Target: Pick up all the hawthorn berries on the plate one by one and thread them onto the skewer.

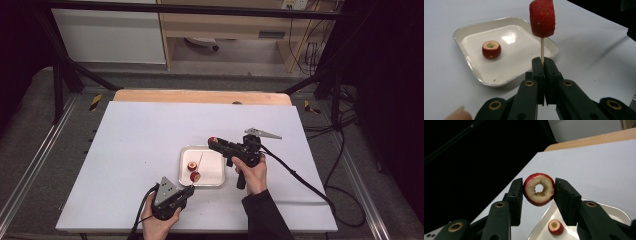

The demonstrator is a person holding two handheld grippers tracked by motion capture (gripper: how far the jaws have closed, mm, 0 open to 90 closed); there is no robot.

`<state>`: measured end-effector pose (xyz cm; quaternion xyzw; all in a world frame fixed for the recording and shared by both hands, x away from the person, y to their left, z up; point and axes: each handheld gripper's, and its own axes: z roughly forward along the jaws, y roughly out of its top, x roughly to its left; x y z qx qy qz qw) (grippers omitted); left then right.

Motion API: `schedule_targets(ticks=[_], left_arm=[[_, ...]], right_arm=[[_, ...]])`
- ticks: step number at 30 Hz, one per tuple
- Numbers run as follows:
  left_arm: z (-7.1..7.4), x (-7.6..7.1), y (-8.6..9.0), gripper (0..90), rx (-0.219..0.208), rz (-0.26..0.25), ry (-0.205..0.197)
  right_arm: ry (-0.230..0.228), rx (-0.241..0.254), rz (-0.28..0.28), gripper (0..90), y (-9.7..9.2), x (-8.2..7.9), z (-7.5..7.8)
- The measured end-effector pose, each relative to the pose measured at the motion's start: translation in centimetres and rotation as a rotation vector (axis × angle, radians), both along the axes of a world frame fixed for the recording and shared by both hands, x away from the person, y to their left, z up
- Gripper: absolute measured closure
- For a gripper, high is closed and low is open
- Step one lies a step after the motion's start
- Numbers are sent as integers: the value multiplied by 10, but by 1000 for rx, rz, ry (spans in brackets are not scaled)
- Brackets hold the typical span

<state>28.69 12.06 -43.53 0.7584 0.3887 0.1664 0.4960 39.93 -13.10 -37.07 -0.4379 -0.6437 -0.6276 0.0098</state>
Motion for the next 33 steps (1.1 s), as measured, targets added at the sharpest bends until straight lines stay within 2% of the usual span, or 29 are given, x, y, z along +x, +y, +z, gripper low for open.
schedule_targets(ticks=[1, 5, 13, 18, 33], left_arm=[[0, 0, -2, 884, 4, -2, 0], [-4, 2, -15, 884, 14, 19, 2], [-7, 5, -28, 884, 21, 24, 12], [-7, 7, -29, 884, 14, 34, 16], [-6, 9, -27, 884, 1, 56, 15]], right_arm=[[0, 0, 0, 599, 0, 0, 0], [-11, 55, -27, 599, -2, -5, -3], [-15, 91, -35, 599, 1, -9, -4], [-19, 113, -39, 599, 3, -11, -5], [-17, 132, -26, 599, 5, -13, -7]])
